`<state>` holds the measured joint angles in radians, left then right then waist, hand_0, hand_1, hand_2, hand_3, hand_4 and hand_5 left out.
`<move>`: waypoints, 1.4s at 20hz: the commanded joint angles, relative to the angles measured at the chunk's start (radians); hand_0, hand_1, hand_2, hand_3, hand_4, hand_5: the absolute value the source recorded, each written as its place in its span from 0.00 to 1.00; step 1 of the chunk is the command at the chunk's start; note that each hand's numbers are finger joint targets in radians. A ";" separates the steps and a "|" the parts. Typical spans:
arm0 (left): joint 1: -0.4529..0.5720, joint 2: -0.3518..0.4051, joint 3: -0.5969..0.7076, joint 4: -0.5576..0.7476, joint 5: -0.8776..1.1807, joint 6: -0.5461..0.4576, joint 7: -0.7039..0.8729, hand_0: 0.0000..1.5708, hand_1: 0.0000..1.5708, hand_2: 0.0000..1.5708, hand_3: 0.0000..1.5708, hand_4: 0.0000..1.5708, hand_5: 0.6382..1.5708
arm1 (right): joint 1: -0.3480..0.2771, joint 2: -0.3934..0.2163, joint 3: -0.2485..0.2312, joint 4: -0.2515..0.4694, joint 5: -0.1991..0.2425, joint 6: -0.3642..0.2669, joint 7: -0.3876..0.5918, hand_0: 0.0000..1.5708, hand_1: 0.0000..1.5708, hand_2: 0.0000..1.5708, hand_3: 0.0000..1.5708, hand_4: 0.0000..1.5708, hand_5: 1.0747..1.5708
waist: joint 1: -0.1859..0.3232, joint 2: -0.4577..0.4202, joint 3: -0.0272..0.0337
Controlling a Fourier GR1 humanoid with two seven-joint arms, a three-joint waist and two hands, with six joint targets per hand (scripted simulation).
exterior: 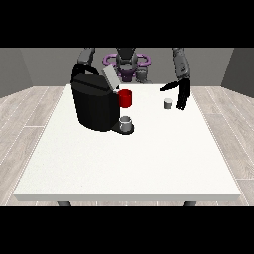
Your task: Insert the coffee pod into the coffee machine and close the lid
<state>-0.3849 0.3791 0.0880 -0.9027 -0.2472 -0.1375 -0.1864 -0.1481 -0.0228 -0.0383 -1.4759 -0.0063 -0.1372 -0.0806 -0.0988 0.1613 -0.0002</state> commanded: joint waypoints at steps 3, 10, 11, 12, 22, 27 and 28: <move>-0.044 -0.002 0.001 0.122 -0.069 0.040 0.003 0.44 0.44 0.50 0.27 0.00 1.00 | -0.035 0.009 0.012 0.037 0.037 -0.046 0.050 0.00 0.00 0.00 0.00 0.27 1.00 | -0.004 -0.012 -0.0002; -0.083 0.030 -0.049 0.171 -0.180 0.069 -0.018 0.38 0.38 0.46 0.30 0.00 1.00 | -0.086 -0.024 -0.009 0.088 0.024 -0.022 0.046 0.00 0.00 0.00 0.00 0.23 1.00 | -0.005 0.010 0.0000; -0.084 0.052 -0.036 0.210 -0.188 0.080 -0.063 0.36 0.36 0.44 0.26 0.00 1.00 | -0.084 -0.021 0.002 0.054 0.042 -0.042 0.057 0.00 0.00 0.00 0.00 0.25 1.00 | -0.023 0.027 -0.0003; -0.073 0.044 -0.052 0.196 -0.209 0.102 -0.086 0.34 0.34 0.44 0.28 0.00 1.00 | -0.069 -0.017 -0.009 0.099 0.025 -0.021 -0.003 0.00 0.00 0.00 0.00 0.27 1.00 | -0.008 0.034 0.0000; -0.112 0.010 -0.029 0.298 -0.288 0.266 -0.154 0.53 0.53 0.62 0.47 0.25 1.00 | -0.092 -0.014 -0.007 0.090 0.034 -0.050 0.069 0.00 0.00 0.00 0.00 0.33 1.00 | -0.008 0.014 -0.0002; -0.161 0.013 -0.050 0.322 -0.354 0.320 -0.111 0.63 0.63 0.70 0.55 0.18 1.00 | -0.072 -0.005 -0.009 0.082 -0.009 -0.006 0.014 0.00 0.00 0.00 0.00 0.33 1.00 | -0.051 0.019 0.0000; -0.162 0.015 -0.040 0.361 -0.359 0.343 -0.141 0.59 0.59 0.66 0.52 0.18 1.00 | -0.104 0.005 0.028 0.029 0.030 -0.046 0.119 0.00 0.00 0.00 0.00 0.33 1.00 | -0.058 0.032 -0.0005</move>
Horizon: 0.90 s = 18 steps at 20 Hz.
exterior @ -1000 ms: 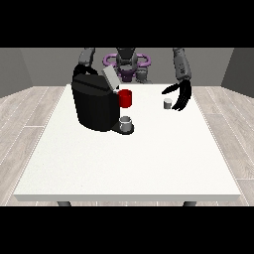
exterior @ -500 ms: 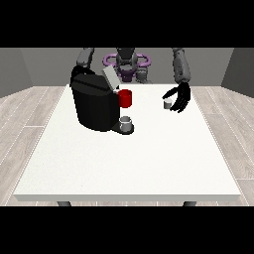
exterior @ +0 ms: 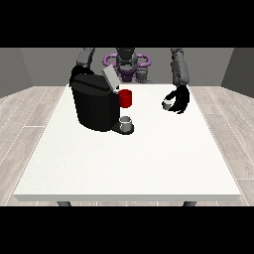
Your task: Insert the coffee pod into the coffee machine and close the lid
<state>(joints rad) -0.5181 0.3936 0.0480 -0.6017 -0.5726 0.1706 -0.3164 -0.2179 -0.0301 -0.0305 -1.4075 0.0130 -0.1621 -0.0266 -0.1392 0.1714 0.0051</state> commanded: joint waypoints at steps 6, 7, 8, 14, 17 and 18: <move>-0.043 0.001 -0.022 0.042 -0.068 0.011 -0.041 0.78 0.78 0.86 0.83 0.30 1.00 | -0.018 -0.030 -0.061 0.052 -0.058 0.037 -0.034 0.00 0.00 0.00 0.00 0.33 1.00 | 0.011 0.013 -0.0053; -0.021 -0.003 -0.020 0.061 -0.065 0.000 -0.055 0.81 0.81 0.89 0.87 0.32 1.00 | 0.063 0.024 0.005 0.001 -0.033 0.018 -0.024 0.00 0.00 0.00 0.00 0.34 1.00 | -0.008 -0.031 -0.0054; -0.052 0.002 -0.028 0.019 -0.060 -0.053 -0.046 0.84 0.84 0.91 0.90 0.35 1.00 | 0.021 -0.018 -0.055 0.088 -0.042 0.021 -0.056 0.00 0.00 0.00 0.00 0.31 1.00 | 0.027 -0.027 -0.0051; -0.132 0.004 -0.038 -0.045 -0.034 -0.196 -0.020 0.88 0.88 0.90 0.86 0.37 1.00 | 0.044 0.003 -0.034 0.119 -0.029 0.011 -0.042 0.00 0.00 0.00 0.00 0.27 1.00 | 0.035 -0.134 -0.0047; -0.171 0.010 -0.038 -0.089 -0.032 -0.234 -0.049 0.82 0.82 0.87 0.85 0.35 1.00 | -0.038 -0.026 -0.108 0.198 -0.076 0.011 -0.057 0.00 0.00 0.00 0.00 0.28 1.00 | 0.066 -0.075 -0.0049; -0.200 -0.004 -0.025 -0.071 -0.034 -0.218 0.016 0.79 0.79 0.84 0.84 0.34 1.00 | -0.003 -0.017 -0.060 0.162 -0.060 0.036 -0.027 0.00 0.00 0.00 0.00 0.28 1.00 | 0.018 -0.094 -0.0050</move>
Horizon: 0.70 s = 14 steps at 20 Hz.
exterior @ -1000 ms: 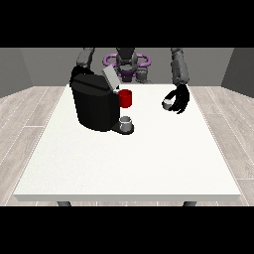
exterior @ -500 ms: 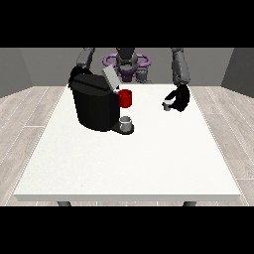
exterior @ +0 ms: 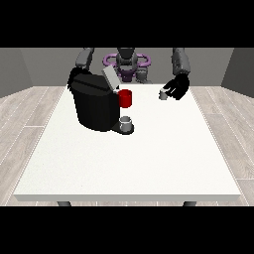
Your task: Insert the coffee pod into the coffee machine and close the lid
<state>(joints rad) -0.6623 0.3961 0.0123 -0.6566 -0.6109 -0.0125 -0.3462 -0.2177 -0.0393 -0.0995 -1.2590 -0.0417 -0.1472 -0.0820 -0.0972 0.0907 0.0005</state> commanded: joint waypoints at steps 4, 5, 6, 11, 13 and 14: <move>-0.112 0.019 0.003 -0.068 0.008 -0.118 0.032 0.80 0.80 0.85 0.82 0.36 1.00 | 0.005 -0.024 0.002 0.058 0.002 0.037 -0.021 0.00 0.00 0.00 0.00 0.31 1.00 | -0.014 -0.019 -0.0001; -0.115 0.041 0.019 -0.063 0.016 -0.128 0.000 0.80 0.80 0.85 0.82 0.35 1.00 | -0.030 0.003 0.020 0.032 0.016 -0.007 0.032 0.00 0.00 0.00 0.00 0.31 1.00 | -0.011 -0.013 -0.0005; -0.108 0.005 0.012 -0.071 0.005 -0.102 0.034 0.81 0.81 0.85 0.82 0.35 1.00 | 0.009 0.004 0.027 0.036 0.015 0.017 -0.027 0.00 0.00 0.00 0.00 0.30 1.00 | -0.029 -0.022 -0.0004; -0.227 0.008 0.043 -0.060 -0.001 -0.113 0.140 0.81 0.81 0.85 0.82 0.35 1.00 | -0.052 0.015 0.048 0.030 0.014 0.034 -0.042 0.00 0.00 0.00 0.00 0.30 1.00 | -0.077 0.026 -0.0004; -0.253 0.082 0.085 -0.033 0.019 -0.152 0.112 0.80 0.80 0.85 0.82 0.34 1.00 | -0.045 0.000 0.048 -0.016 -0.009 0.065 -0.003 0.00 0.00 0.00 0.00 0.32 1.00 | -0.113 0.035 -0.0006; -0.264 0.074 0.082 -0.029 -0.009 -0.064 0.081 0.80 0.80 0.84 0.81 0.34 1.00 | -0.079 0.038 0.113 -0.050 0.015 -0.010 -0.005 0.00 0.00 0.00 0.00 0.31 1.00 | -0.127 0.088 -0.0009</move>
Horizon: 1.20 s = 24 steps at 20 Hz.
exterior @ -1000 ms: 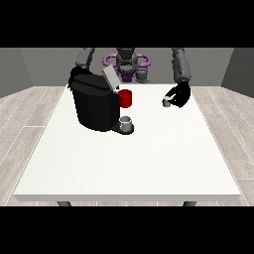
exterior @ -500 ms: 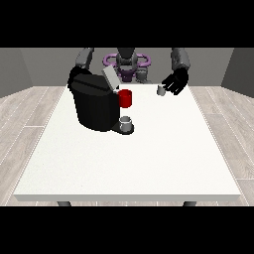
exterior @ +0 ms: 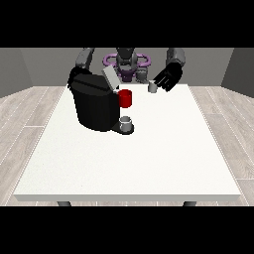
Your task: Insert the coffee pod into the coffee machine and close the lid
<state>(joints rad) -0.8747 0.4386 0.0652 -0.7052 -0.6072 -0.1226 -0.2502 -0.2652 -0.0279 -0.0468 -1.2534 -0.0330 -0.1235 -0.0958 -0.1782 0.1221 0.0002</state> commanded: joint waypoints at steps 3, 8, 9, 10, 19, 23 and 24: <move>-0.132 0.028 0.031 0.011 -0.004 -0.029 0.079 0.65 0.65 0.77 0.78 0.32 1.00 | -0.031 0.027 0.043 -0.031 0.004 -0.021 0.011 0.00 0.00 0.00 0.00 0.32 1.00 | -0.051 0.020 -0.0001; -0.257 0.053 0.079 0.030 0.023 -0.054 0.154 0.79 0.79 0.80 0.76 0.30 1.00 | -0.081 0.027 0.054 -0.049 0.017 -0.032 0.015 0.00 0.00 0.00 0.00 0.33 1.00 | -0.091 0.073 0.0002; -0.239 0.071 0.089 0.043 0.032 -0.065 0.106 0.80 0.80 0.82 0.78 0.30 1.00 | -0.046 0.027 0.075 -0.071 0.027 -0.014 -0.022 0.00 0.00 0.00 0.00 0.33 1.00 | -0.104 0.091 0.0000; -0.212 0.081 0.087 0.055 0.015 -0.038 0.105 0.82 0.82 0.85 0.81 0.31 1.00 | -0.026 -0.004 0.060 -0.104 0.016 0.016 0.037 0.00 0.00 0.00 0.00 0.31 1.00 | -0.130 0.070 -0.0002; -0.267 0.026 0.066 0.065 -0.021 0.002 0.160 0.81 0.81 0.83 0.79 0.31 1.00 | -0.070 -0.017 0.053 -0.135 0.032 -0.009 0.088 0.00 0.00 0.00 0.00 0.35 1.00 | -0.146 0.092 0.0000; -0.256 0.036 0.069 0.085 -0.026 0.004 0.123 0.84 0.84 0.85 0.78 0.31 1.00 | -0.050 0.020 0.074 -0.175 0.041 -0.039 0.087 0.00 0.00 0.00 0.00 0.31 1.00 | -0.150 0.113 -0.0002; -0.254 0.082 0.091 0.099 -0.013 -0.011 0.081 0.82 0.82 0.84 0.78 0.32 1.00 | -0.077 -0.025 0.039 -0.208 0.008 -0.002 0.105 0.00 0.00 0.00 0.00 0.29 1.00 | -0.167 0.141 -0.0004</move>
<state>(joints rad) -1.1302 0.4870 0.1402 -0.6322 -0.6215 -0.1303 -0.1356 -0.3323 -0.0317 0.0049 -1.4107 -0.0055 -0.1460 -0.0130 -0.3210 0.2334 0.0002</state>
